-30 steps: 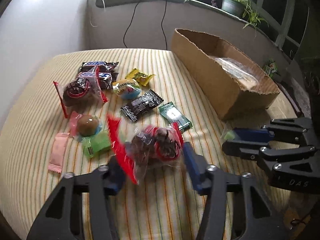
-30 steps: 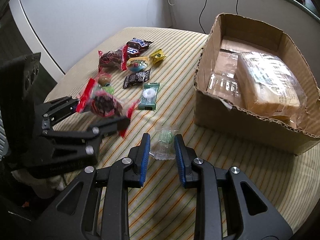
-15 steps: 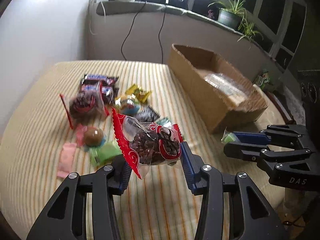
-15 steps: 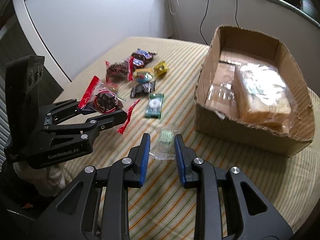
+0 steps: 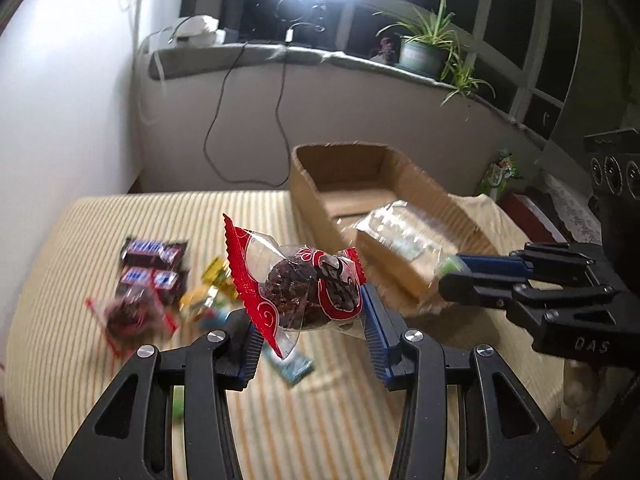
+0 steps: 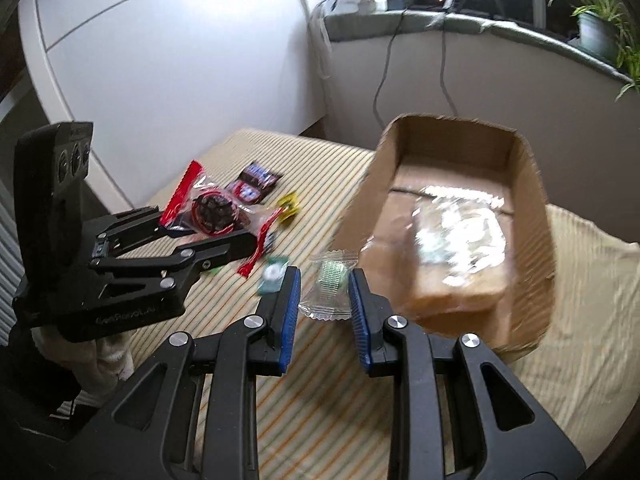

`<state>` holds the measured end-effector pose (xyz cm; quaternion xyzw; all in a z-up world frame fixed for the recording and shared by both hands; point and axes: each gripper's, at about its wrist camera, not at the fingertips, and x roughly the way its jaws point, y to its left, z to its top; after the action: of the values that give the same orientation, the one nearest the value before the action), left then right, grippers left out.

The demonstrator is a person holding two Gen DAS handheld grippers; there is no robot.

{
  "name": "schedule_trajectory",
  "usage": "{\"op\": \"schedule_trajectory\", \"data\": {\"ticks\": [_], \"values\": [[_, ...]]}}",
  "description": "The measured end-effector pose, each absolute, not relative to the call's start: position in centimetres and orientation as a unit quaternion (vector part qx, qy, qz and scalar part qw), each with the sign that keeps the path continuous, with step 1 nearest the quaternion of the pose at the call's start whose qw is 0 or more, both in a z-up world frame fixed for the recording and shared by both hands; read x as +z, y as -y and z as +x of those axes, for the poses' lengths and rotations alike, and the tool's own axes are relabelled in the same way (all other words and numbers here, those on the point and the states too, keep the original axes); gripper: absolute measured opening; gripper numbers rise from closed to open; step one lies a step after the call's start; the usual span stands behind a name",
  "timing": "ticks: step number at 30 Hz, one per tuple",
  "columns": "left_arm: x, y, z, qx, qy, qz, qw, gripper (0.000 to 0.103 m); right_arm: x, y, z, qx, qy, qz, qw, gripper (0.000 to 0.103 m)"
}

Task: Organize snacks
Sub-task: 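Carry the chocolate pack with the left gripper into the box and release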

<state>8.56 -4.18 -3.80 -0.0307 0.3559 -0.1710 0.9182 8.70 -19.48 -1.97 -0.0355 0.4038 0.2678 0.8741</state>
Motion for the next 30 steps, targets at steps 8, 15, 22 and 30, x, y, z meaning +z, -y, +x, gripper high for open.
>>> {"op": "schedule_trajectory", "data": {"ticks": [8,15,22,30], "values": [[-3.1,7.0,12.2,-0.189,-0.353,-0.023,0.916,0.044,-0.3,22.9,13.0,0.237,-0.388,-0.023,0.891,0.026],[-3.3,9.0,14.9,-0.198,-0.361,-0.021,0.911,0.044,-0.8,24.6,17.6,0.217,-0.392,-0.022,0.894,0.026],[-3.7,10.2,16.5,-0.206,-0.369,-0.016,0.906,0.044,-1.9,25.5,21.3,0.202,-0.403,-0.023,0.892,0.026],[-4.3,11.0,17.3,-0.214,-0.377,-0.013,0.901,0.044,-2.8,25.9,23.2,0.198,-0.413,-0.021,0.889,0.026]]}}
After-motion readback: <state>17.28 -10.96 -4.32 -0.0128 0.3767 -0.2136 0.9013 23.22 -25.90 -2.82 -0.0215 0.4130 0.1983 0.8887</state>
